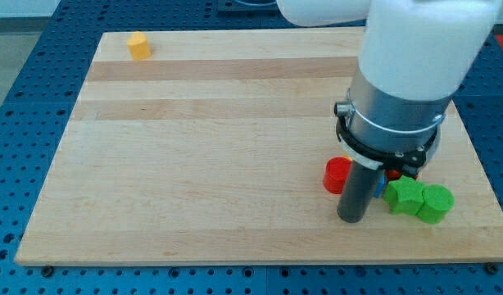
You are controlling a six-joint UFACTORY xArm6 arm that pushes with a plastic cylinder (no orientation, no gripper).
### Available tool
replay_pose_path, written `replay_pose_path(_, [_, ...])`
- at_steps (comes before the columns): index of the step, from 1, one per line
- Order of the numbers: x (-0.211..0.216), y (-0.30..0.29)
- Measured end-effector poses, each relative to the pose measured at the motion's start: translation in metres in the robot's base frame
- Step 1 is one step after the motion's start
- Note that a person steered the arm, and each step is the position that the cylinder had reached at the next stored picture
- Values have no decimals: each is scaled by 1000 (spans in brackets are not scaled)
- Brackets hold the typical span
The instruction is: Separate the hexagon from the group of blocks
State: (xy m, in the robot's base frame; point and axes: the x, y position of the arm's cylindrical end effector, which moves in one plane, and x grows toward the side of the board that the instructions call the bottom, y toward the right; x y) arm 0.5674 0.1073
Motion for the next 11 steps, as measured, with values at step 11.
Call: replay_pose_path(11, [-131, 20])
